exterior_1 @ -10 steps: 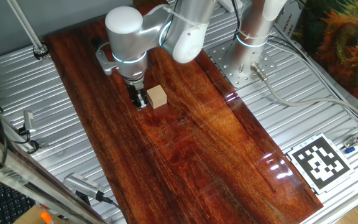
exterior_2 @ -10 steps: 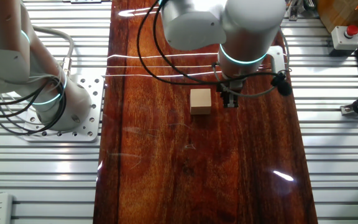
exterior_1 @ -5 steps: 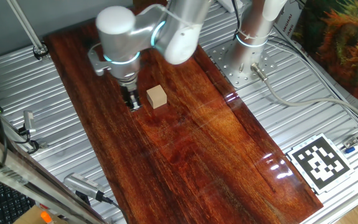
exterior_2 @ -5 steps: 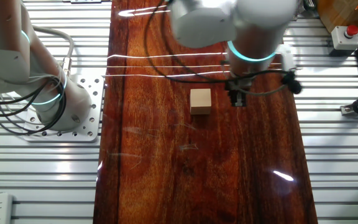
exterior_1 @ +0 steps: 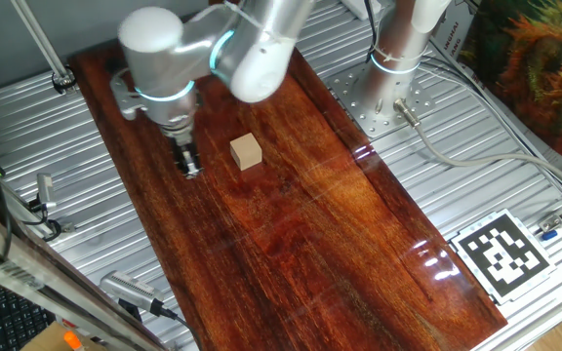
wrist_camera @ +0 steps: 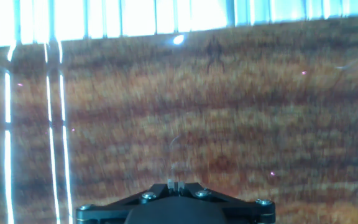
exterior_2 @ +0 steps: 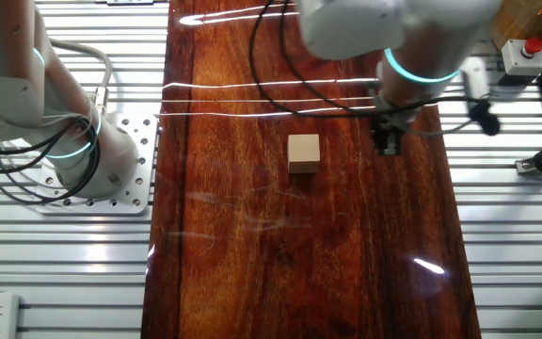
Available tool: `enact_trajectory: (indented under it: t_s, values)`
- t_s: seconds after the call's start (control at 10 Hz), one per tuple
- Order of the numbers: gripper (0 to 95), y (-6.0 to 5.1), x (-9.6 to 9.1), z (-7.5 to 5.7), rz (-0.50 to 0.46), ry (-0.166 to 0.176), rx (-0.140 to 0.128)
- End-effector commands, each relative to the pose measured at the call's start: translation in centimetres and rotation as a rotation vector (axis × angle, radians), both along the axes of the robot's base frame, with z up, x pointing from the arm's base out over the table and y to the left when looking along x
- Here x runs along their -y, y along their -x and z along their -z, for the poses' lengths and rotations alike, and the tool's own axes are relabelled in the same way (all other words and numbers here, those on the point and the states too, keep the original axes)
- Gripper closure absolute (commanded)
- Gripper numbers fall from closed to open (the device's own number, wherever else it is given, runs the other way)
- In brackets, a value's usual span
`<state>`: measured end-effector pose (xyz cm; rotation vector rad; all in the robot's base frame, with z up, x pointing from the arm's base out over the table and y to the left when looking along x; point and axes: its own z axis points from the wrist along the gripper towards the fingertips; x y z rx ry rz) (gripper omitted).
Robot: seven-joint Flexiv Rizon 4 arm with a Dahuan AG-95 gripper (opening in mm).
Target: Use the gripper to push the small block from left to right
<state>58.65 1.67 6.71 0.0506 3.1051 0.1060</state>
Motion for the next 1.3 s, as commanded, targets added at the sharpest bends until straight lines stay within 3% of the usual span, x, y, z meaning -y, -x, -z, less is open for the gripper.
enact_trajectory:
  t_s: [0.1, 0.3, 0.7, 1.3]
  values:
    - [95.0, -0.8, 0.3, -0.7, 0.002, -0.005, -0.003]
    - [95.0, -1.5, 0.5, -1.6, 0.000, -0.007, -0.002]
    - [95.0, -1.6, 0.3, -3.4, 0.005, -0.012, -0.004]
    - [95.0, -2.8, 0.2, -4.6, 0.009, -0.015, -0.006]
